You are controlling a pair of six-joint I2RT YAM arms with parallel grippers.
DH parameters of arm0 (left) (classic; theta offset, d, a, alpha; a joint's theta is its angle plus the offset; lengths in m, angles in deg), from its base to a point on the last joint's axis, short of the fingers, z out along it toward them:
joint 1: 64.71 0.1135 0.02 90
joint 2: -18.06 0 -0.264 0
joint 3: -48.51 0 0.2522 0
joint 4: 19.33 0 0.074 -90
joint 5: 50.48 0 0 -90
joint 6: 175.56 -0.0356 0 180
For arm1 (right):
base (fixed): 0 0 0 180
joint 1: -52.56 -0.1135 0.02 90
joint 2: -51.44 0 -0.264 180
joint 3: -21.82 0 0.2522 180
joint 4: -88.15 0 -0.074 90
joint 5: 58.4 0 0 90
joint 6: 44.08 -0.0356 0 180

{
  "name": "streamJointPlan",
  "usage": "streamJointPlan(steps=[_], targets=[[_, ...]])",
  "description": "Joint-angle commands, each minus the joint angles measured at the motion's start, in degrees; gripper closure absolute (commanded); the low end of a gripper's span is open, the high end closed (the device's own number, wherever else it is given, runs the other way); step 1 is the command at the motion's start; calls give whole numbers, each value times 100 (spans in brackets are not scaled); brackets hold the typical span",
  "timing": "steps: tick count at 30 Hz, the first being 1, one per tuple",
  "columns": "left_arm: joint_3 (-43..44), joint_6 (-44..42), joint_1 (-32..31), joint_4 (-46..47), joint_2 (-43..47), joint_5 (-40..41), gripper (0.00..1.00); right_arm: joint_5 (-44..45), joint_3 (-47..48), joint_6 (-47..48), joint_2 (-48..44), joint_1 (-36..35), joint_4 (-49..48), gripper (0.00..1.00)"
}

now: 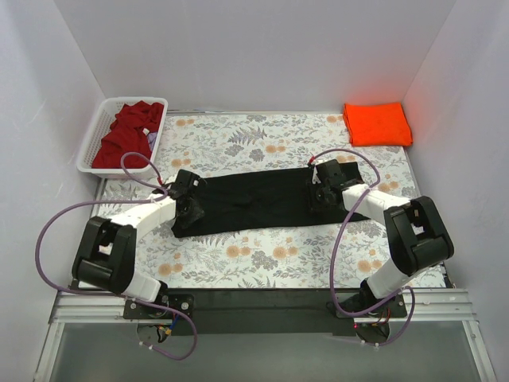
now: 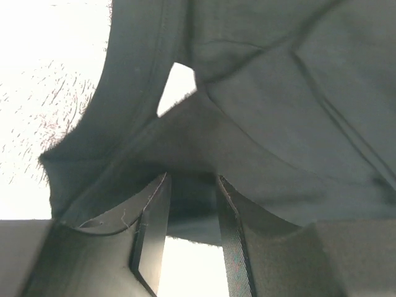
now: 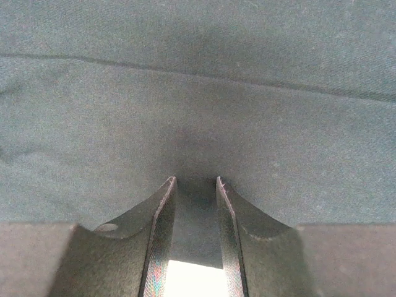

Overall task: Fold and stack the t-shirts
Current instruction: Fold the tshirt

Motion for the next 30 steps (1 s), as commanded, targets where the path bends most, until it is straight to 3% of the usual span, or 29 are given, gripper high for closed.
streamJointPlan(steps=[1, 6, 11, 15, 19, 22, 26, 30], targets=[[191, 64, 177, 132, -471, 236, 66, 134, -426, -59, 33, -22, 565, 61], [1244, -566, 661, 53, -2041, 525, 70, -420, -1051, -533, -494, -487, 1030, 61], [2975, -1210, 732, -184, -3354, 772, 69, -1077, -1666, -1473, -1285, -1706, 1268, 62], [4721, -1605, 688, -228, -4303, 562, 64, -1501, -1633, -2027, -1603, -2578, 1005, 61], [5780, -1922, 652, -132, -5033, 482, 58, -1387, -1176, -1967, -1919, -2993, 899, 62], [6106, -1993, 652, -149, -4982, 561, 55, -817, -895, -1765, -2244, -3002, 1285, 61], [5932, -1967, 652, -61, -4133, 491, 53, -193, -815, -1440, -2534, -2993, 1619, 59], [5571, -1730, 565, -79, -3375, 587, 48, -349, -938, -1290, -2307, -2993, 1681, 59]])
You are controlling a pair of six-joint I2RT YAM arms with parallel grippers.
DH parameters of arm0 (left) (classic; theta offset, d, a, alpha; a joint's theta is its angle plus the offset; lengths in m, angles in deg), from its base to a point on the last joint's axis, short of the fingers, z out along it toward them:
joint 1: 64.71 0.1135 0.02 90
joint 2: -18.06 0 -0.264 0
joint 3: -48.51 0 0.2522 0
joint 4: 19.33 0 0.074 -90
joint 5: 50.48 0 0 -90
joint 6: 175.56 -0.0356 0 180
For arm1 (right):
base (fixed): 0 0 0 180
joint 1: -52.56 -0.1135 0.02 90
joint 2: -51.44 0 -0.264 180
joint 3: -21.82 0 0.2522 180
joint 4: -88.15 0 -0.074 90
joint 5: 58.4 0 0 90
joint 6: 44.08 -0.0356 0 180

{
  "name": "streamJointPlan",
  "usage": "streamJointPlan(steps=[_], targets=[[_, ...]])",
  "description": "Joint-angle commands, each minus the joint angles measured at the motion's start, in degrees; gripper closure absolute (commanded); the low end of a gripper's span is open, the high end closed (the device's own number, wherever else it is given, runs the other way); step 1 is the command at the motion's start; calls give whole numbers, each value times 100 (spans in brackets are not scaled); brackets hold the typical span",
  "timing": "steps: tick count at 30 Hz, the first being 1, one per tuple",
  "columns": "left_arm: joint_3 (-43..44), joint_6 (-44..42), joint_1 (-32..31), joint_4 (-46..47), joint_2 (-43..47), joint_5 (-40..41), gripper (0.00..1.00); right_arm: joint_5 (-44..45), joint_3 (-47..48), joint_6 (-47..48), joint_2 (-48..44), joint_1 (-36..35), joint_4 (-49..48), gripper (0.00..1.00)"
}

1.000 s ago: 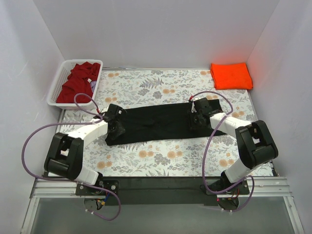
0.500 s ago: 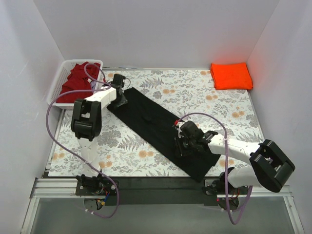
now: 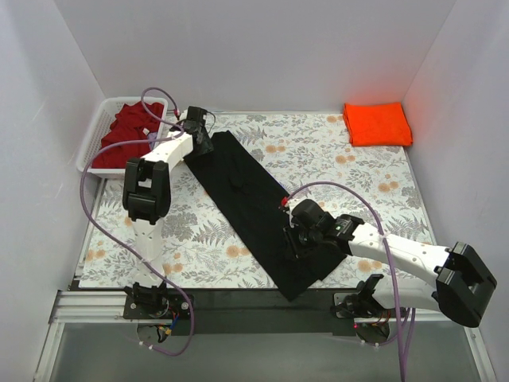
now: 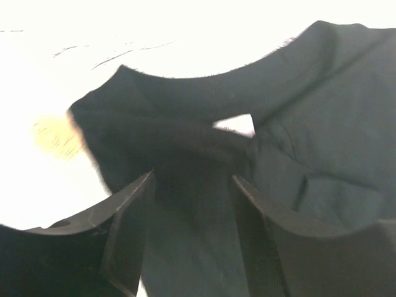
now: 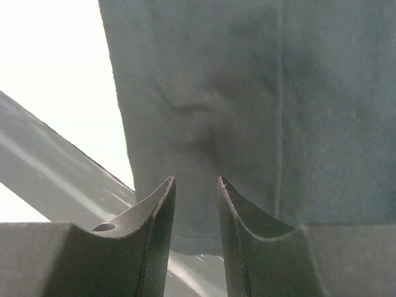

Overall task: Fold and stack the t-shirts
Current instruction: Fold the tshirt

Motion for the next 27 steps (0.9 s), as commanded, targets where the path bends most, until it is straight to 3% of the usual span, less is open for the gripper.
streamJointPlan(steps=[1, 4, 11, 16, 23, 27], targets=[[-239, 168, -91, -15, 1259, 126, 48, 83, 30, 216, 199, -5, 370, 60], [-739, 501, -328, -60, 1735, 109, 48, -84, -49, 321, 234, -14, 274, 61], [-2146, 1100, -882, 274, 1842, -163, 63, -330, -93, 524, 357, -66, 203, 61], [-2270, 1153, -891, 292, 1472, -93, 75, -480, -137, 524, 541, -250, 168, 61], [-2253, 1109, -900, 433, 1068, -164, 77, -690, -102, 322, 1024, -699, -104, 62], [-1903, 925, -891, 424, 542, -85, 77, -945, 135, 287, 1760, -1033, -377, 62]])
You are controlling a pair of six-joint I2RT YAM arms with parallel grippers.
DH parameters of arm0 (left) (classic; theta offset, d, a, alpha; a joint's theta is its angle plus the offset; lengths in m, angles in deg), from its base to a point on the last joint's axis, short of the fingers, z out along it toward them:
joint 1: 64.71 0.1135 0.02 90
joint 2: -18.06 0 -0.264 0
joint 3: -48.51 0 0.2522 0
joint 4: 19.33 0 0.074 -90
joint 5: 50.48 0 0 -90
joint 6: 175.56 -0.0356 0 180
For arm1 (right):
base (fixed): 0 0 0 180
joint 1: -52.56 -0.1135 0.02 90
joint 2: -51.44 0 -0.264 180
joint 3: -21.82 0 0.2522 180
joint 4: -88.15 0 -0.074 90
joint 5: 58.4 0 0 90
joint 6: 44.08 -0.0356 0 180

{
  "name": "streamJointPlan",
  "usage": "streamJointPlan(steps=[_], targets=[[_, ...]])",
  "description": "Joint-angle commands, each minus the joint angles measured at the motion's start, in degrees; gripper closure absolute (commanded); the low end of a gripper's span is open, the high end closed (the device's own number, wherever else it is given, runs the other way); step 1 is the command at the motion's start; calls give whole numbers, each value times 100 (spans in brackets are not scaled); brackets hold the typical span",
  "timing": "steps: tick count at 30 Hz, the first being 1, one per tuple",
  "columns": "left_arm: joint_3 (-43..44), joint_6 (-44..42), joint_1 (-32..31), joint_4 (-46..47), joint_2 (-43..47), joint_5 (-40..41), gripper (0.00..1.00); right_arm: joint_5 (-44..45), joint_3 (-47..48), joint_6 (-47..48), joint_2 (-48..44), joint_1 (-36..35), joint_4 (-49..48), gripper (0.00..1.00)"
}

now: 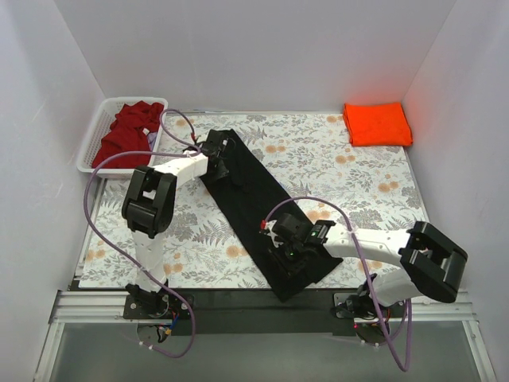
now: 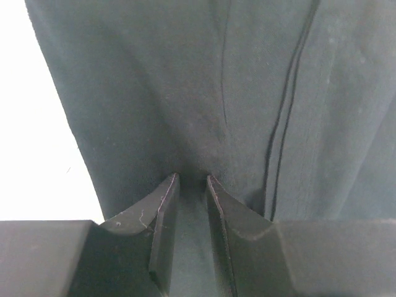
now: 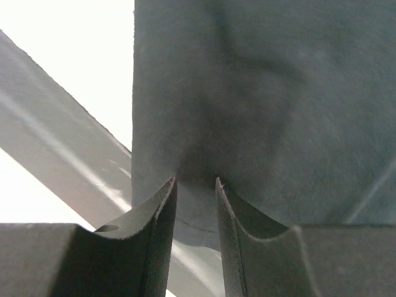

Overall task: Fold and stack the t-shirts
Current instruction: Fold the tshirt

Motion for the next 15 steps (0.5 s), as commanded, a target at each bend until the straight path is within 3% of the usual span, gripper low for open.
streamJointPlan(steps=[1, 12, 15], targets=[[308, -247, 36, 0, -759, 162, 77, -360, 194, -30, 661, -392, -359, 62], [3094, -1267, 36, -140, -2536, 110, 69, -440, 2671, 576, 2613, -587, -194, 62], [3622, -1329, 53, -413, -2537, 154, 56, -238, 2937, 682, 2553, -587, -17, 61]])
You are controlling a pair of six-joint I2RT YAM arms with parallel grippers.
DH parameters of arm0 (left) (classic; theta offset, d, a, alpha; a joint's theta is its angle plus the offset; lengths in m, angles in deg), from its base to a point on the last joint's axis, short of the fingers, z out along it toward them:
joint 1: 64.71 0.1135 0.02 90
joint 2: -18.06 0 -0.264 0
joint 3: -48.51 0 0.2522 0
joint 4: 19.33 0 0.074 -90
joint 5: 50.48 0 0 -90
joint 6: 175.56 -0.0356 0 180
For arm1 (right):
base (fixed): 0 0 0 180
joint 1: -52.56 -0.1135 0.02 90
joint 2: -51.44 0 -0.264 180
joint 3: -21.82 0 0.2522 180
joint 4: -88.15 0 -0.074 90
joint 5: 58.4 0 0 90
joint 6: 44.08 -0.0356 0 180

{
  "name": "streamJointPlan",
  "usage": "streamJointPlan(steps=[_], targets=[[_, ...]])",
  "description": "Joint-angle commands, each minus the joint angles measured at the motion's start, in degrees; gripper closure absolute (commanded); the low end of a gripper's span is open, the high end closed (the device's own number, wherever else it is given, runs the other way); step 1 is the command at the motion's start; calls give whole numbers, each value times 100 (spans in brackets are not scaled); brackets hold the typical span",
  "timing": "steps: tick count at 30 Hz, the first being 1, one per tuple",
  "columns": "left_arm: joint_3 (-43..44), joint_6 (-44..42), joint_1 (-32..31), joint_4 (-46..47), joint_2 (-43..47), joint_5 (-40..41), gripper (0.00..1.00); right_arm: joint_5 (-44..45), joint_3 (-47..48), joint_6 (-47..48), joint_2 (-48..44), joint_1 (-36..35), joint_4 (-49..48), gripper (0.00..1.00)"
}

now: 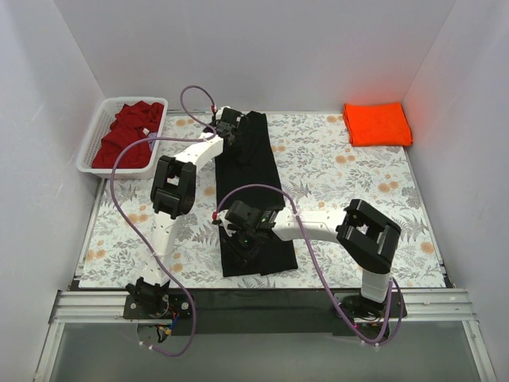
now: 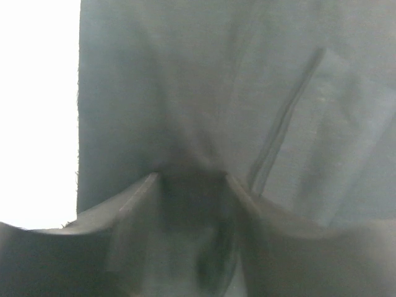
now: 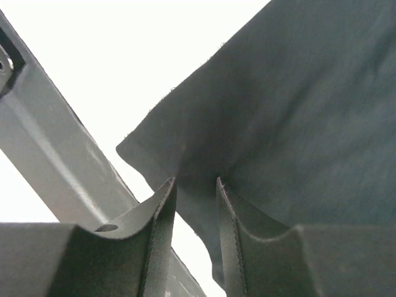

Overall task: Fold and stack the t-shirts
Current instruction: Fold the tshirt

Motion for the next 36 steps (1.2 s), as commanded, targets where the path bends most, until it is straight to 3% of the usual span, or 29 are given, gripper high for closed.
streamJointPlan(steps=[1, 6, 8, 11, 12, 13, 19, 28, 36], targets=[[137, -267, 73, -311, -151, 71, 48, 234, 288, 240, -118, -28, 547, 60], [-364, -267, 99, -126, 998, 246, 41, 963, 61, 127, -1005, 201, 644, 60], [-574, -249, 90, -135, 1395, 299, 40, 1735, -141, 12, -1522, 280, 740, 59], [-1030, -171, 99, -126, 2195, 370, 40, 2641, -545, -207, -2286, 473, 810, 49], [-1154, -100, 90, -143, 2615, 413, 40, 2792, -677, -277, -2473, 630, 837, 40], [-1312, 22, 99, -143, 2828, 353, 40, 2932, -800, -417, -2640, 754, 881, 37], [-2990, 488, 73, -20, 4514, -200, 39, 1863, -1907, -638, -3476, 2046, 1030, 38], [-5923, 1438, -445, -881, 6669, -1027, 37, 1001, -3199, -1236, -4136, 2100, 733, 39], [-7448, 2580, -1386, -1426, 7672, -1563, 37, 227, -3702, -1570, -4110, 2100, -41, 46]])
